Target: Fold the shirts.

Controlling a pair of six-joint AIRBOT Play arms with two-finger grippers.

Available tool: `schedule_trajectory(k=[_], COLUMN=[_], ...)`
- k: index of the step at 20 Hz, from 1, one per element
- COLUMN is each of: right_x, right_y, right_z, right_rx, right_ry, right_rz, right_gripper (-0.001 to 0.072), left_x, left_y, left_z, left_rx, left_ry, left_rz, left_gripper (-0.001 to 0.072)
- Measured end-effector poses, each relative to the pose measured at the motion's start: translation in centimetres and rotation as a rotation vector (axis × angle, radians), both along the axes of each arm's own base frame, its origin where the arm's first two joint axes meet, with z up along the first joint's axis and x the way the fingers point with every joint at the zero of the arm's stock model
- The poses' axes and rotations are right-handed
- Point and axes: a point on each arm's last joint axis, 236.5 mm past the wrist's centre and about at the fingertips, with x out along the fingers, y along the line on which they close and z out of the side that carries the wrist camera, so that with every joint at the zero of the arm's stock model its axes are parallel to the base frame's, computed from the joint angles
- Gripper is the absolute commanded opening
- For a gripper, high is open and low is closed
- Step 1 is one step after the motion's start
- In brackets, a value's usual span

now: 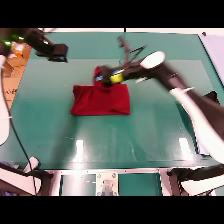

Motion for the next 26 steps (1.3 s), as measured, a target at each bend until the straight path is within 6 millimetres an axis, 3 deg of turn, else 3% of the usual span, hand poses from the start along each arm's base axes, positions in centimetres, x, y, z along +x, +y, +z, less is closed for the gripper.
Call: schedule_trajectory(k=[1, 3, 4, 5, 6, 7, 8, 9, 11, 13, 14, 16, 17, 19, 22, 24, 26], right_x=[0.2, 0.9, 1.5, 2.1, 2.7, 3.4, 4.2, 4.9, 6.0, 7.1, 7.4, 7.7, 7.5, 6.8, 4.4, 2.8, 1.5], right_y=[2.9, 6.9, 7.8, 8.2, 8.3, 7.7, 6.8, 5.6, 1.9, -3.2, -6.0, -12.3, -15.5, -20.4, -23.3, -22.7, -20.5], right_z=[-2.2, -6.4, -7.8, -8.7, -9.1, -9.0, -8.6, -7.8, -5.5, -3.7, -3.3, -4.3, -5.5, -8.2, -12.8, -15.6, -17.1], right_rx=[0.007, 0.018, 0.024, 0.034, 0.041, 0.048, 0.053, 0.056, 0.062, 0.037, 0.011, -0.070, -0.107, -0.155, -0.200, -0.217, -0.200], right_ry=[-0.005, -0.003, 0.000, 0.007, 0.016, 0.024, 0.027, 0.028, 0.037, 0.039, 0.042, 0.077, 0.116, 0.201, 0.305, 0.361, 0.393], right_rz=[-0.046, -0.149, -0.199, -0.241, -0.261, -0.269, -0.264, -0.242, -0.175, -0.133, -0.121, -0.121, -0.132, -0.165, -0.154, -0.117, -0.071], right_gripper=[0.0545, 0.0545, 0.0542, 0.0460, 0.0225, 0.0130, 0.0112, 0.0018, 0.0015, 0.0016, 0.0072, 0.0511, 0.0552, 0.0553, 0.0552, 0.0552, 0.0547], left_x=[0.0, -0.3, -0.4, -0.6, -0.7, -0.8, -0.9, -0.9, -1.1, -1.2, -1.2, -1.3, -1.3, -1.3, -1.3, -1.3, -1.4], left_y=[1.1, 2.9, 3.3, 3.6, 3.9, 4.0, 4.3, 4.4, 4.5, 4.6, 4.6, 4.6, 4.6, 4.7, 4.6, 4.7, 4.6], left_z=[0.4, 1.1, 1.1, 1.2, 1.3, 1.3, 1.2, 1.3, 1.2, 1.2, 1.2, 1.2, 1.2, 1.2, 1.2, 1.1, 1.2], left_rx=[0.008, 0.021, 0.027, 0.035, 0.041, 0.045, 0.051, 0.054, 0.059, 0.062, 0.063, 0.064, 0.063, 0.063, 0.062, 0.063, 0.062], left_ry=[-0.006, -0.012, -0.010, -0.011, -0.013, -0.013, -0.011, -0.014, -0.009, -0.005, -0.004, -0.001, -0.001, 0.001, 0.001, 0.002, 0.002], left_rz=[0.021, 0.047, 0.045, 0.041, 0.034, 0.029, 0.027, 0.024, 0.016, 0.013, 0.013, 0.010, 0.010, 0.014, 0.013, 0.014, 0.012], left_gripper=[0.0023, 0.0022, 0.0022, 0.0022, 0.0022, 0.0022, 0.0023, 0.0022, 0.0022, 0.0022, 0.0022, 0.0022, 0.0022, 0.0022, 0.0022, 0.0023, 0.0022])
